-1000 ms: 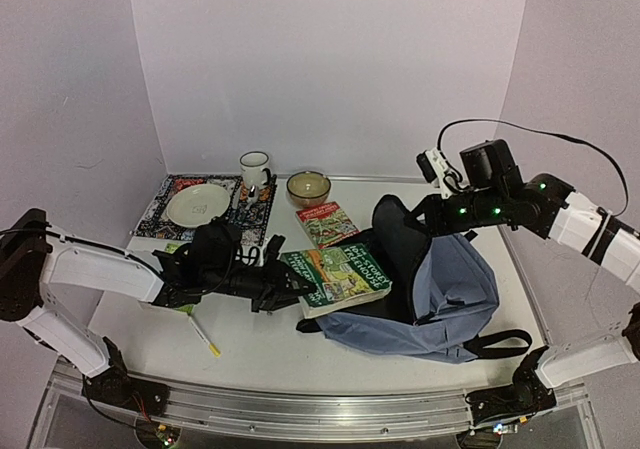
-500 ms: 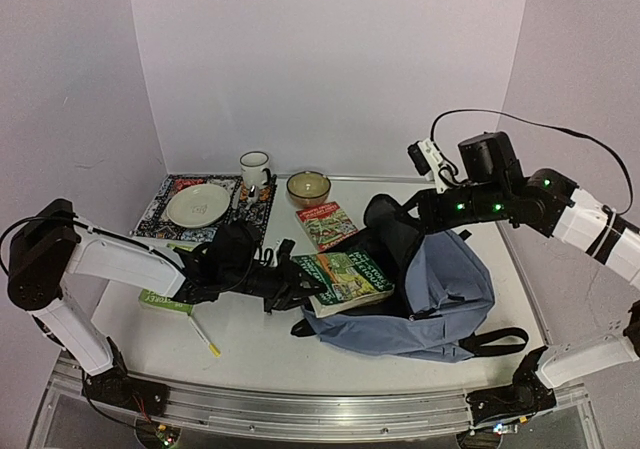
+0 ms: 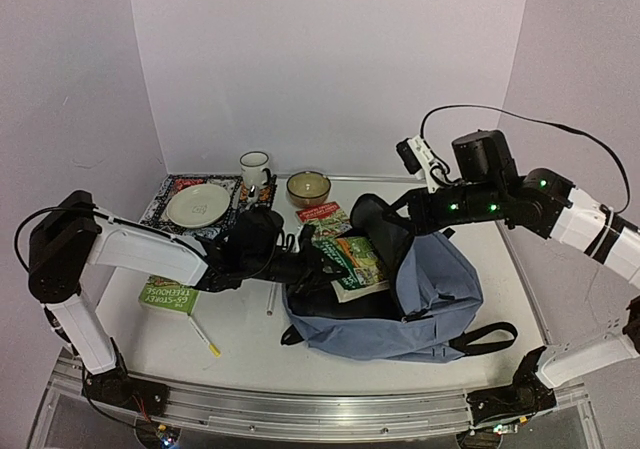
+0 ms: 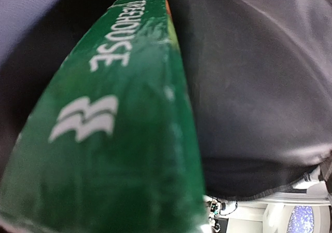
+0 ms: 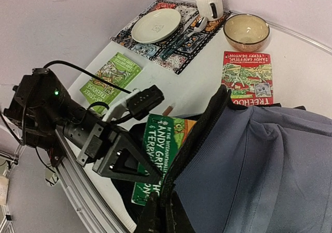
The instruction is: Pack the student bag
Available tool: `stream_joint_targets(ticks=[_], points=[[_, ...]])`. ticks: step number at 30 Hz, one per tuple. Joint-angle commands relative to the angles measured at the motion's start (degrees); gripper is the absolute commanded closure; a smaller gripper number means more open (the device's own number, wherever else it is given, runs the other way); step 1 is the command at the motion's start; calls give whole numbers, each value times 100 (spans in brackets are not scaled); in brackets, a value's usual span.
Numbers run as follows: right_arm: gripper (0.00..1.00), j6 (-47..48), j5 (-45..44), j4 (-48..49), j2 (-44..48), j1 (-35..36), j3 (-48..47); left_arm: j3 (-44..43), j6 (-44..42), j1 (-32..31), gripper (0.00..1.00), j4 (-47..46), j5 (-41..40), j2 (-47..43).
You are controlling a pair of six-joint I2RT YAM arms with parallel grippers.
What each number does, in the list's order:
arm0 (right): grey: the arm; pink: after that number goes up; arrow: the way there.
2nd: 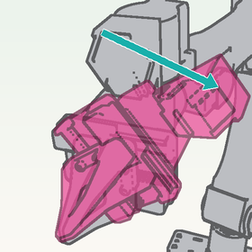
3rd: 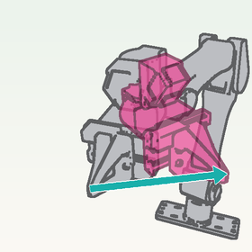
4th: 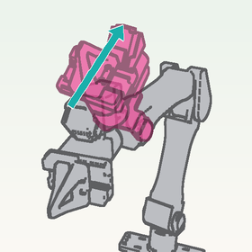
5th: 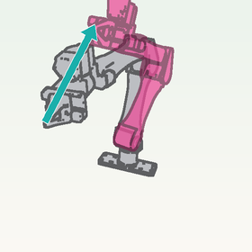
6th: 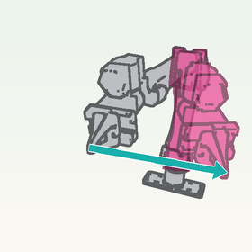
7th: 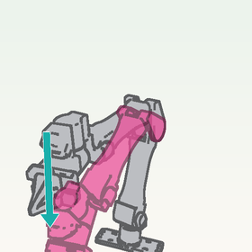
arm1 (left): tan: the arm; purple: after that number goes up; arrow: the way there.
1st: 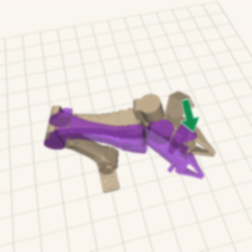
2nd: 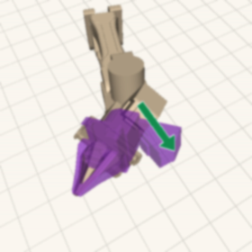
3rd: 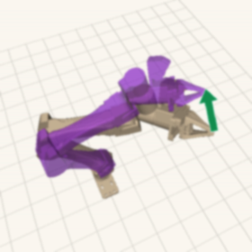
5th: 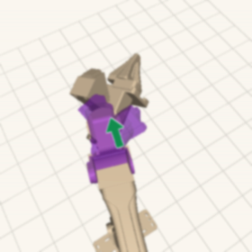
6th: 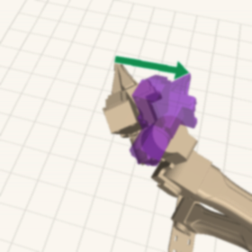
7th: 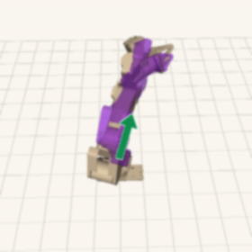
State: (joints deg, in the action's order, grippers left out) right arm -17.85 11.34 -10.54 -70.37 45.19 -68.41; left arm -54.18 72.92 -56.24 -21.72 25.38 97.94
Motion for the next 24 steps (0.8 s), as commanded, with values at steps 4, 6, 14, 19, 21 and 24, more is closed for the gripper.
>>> stream_joint_targets(ticks=[4,6,14,19,21,24], points=[[100,18,-103,667,-1,128,-264,-952,-99,-112,100,-675,-171,665],[100,18,-190,668,30,130,-184,-1154,-31,-148,100,-680,-228,955],[100,68,-799,667,217,128,251,-1665,152,-382,100,-693,-588,1890],[100,80,-1128,667,239,128,530,-1525,269,-484,73,-685,-972,2112],[100,71,-1153,667,236,128,611,-1459,269,-485,58,-683,-1030,2111],[100,61,-1351,667,253,128,729,-1309,150,-485,46,-667,-1161,1970]])
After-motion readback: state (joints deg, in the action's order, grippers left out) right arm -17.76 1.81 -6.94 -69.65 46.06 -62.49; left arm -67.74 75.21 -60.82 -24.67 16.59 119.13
